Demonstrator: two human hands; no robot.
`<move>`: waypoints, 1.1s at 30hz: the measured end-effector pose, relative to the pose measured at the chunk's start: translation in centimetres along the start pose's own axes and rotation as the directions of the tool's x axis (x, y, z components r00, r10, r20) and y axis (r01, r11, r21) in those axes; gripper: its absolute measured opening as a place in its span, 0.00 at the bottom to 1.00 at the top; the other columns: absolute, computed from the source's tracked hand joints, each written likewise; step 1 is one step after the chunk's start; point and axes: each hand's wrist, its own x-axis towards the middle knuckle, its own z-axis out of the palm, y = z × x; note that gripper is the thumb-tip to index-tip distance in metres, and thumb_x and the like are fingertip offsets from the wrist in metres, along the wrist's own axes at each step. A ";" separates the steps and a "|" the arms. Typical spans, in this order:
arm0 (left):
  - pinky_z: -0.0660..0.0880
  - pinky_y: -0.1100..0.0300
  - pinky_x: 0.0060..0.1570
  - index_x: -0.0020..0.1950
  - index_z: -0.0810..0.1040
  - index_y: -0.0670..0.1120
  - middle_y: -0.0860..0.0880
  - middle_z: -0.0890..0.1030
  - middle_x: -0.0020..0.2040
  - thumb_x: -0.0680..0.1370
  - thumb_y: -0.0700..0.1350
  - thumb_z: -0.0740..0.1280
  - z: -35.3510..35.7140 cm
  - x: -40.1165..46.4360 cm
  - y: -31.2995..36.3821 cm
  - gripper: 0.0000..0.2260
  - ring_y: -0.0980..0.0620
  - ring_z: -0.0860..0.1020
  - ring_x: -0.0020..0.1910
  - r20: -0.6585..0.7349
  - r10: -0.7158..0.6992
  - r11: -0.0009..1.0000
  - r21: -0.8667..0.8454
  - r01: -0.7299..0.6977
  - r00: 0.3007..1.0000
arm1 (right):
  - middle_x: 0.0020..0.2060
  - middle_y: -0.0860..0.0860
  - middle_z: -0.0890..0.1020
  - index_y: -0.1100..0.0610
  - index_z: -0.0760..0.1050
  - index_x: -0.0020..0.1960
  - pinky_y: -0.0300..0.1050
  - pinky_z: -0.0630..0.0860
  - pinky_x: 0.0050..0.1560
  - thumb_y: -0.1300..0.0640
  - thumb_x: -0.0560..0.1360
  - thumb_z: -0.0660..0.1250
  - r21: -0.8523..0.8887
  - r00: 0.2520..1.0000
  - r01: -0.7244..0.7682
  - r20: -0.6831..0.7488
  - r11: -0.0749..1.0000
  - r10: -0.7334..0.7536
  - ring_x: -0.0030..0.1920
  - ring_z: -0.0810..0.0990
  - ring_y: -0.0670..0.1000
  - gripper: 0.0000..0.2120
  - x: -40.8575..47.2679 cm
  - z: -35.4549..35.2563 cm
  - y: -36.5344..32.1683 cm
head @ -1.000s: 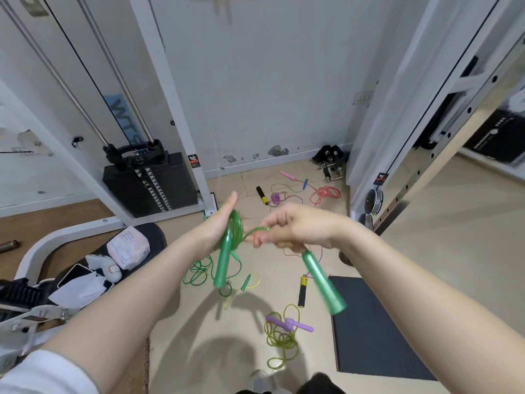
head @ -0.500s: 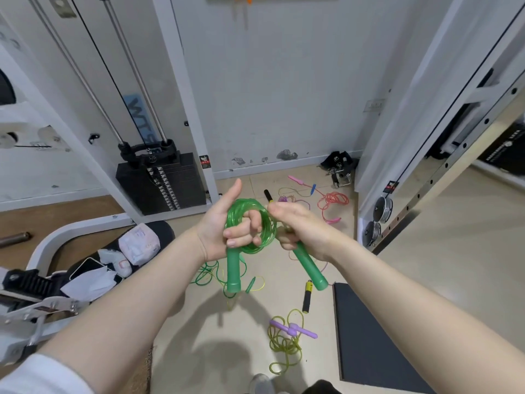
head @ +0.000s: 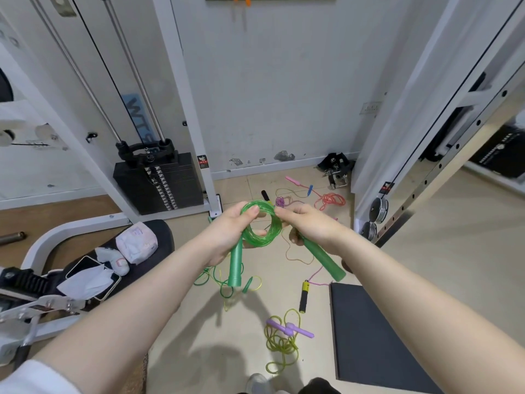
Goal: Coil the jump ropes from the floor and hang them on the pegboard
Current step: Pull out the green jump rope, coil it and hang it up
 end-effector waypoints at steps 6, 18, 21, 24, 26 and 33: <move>0.74 0.61 0.32 0.50 0.73 0.48 0.46 0.83 0.47 0.82 0.49 0.56 -1.0 -0.3 0.4 0.08 0.51 0.77 0.40 -0.089 0.022 0.981 0.192 -0.005 0.996 | 0.41 0.55 0.82 0.58 0.76 0.43 0.27 0.70 0.36 0.62 0.80 0.58 -0.202 0.965 -0.067 0.236 0.977 0.115 0.44 0.77 0.49 0.10 -1.5 -3.1 0.2; 0.79 0.47 0.44 0.53 0.73 0.48 0.46 0.80 0.45 0.81 0.48 0.56 -0.6 -0.5 0.2 0.08 0.49 0.79 0.37 -0.059 -0.016 0.993 0.113 0.022 0.998 | 0.34 0.52 0.72 0.58 0.76 0.43 0.37 0.80 0.37 0.68 0.76 0.62 0.382 0.940 0.316 -0.249 0.868 -0.233 0.29 0.75 0.42 0.08 -0.8 1.3 -1.1; 0.80 0.47 0.42 0.51 0.74 0.49 0.49 0.80 0.44 0.81 0.48 0.56 -0.6 -0.8 0.4 0.08 0.51 0.79 0.35 -0.062 0.013 0.992 0.127 -0.005 0.998 | 0.35 0.53 0.75 0.57 0.76 0.44 0.38 0.80 0.40 0.70 0.75 0.62 0.308 0.902 0.395 -0.309 0.865 -0.302 0.31 0.78 0.42 0.09 -0.7 1.4 -0.5; 0.81 0.51 0.38 0.51 0.73 0.50 0.49 0.79 0.49 0.81 0.49 0.56 -0.6 -0.8 0.6 0.08 0.48 0.79 0.39 -0.086 0.053 0.989 0.146 -0.040 0.995 | 0.41 0.49 0.78 0.59 0.80 0.47 0.38 0.77 0.42 0.66 0.73 0.66 -0.237 0.727 0.565 -0.308 0.790 -0.613 0.36 0.78 0.44 0.06 -0.4 1.6 0.2; 0.80 0.55 0.35 0.54 0.74 0.48 0.46 0.78 0.51 0.81 0.49 0.56 -0.4 -0.8 0.8 0.09 0.47 0.79 0.40 -0.087 0.096 0.991 0.105 -0.087 0.992 | 0.44 0.51 0.79 0.58 0.81 0.48 0.40 0.73 0.42 0.64 0.70 0.68 -0.672 0.556 0.557 -0.134 0.487 -0.820 0.41 0.76 0.48 0.09 -0.1 2.0 1.0; 0.77 0.60 0.46 0.52 0.75 0.50 0.51 0.80 0.48 0.81 0.47 0.56 -0.1 -0.7 0.7 0.09 0.51 0.77 0.48 -0.116 0.175 0.970 0.193 -0.150 0.978 | 0.47 0.52 0.75 0.56 0.78 0.47 0.51 0.73 0.52 0.59 0.74 0.64 -0.736 0.752 0.349 -0.148 0.580 -0.642 0.49 0.75 0.55 0.05 0.0 2.3 0.1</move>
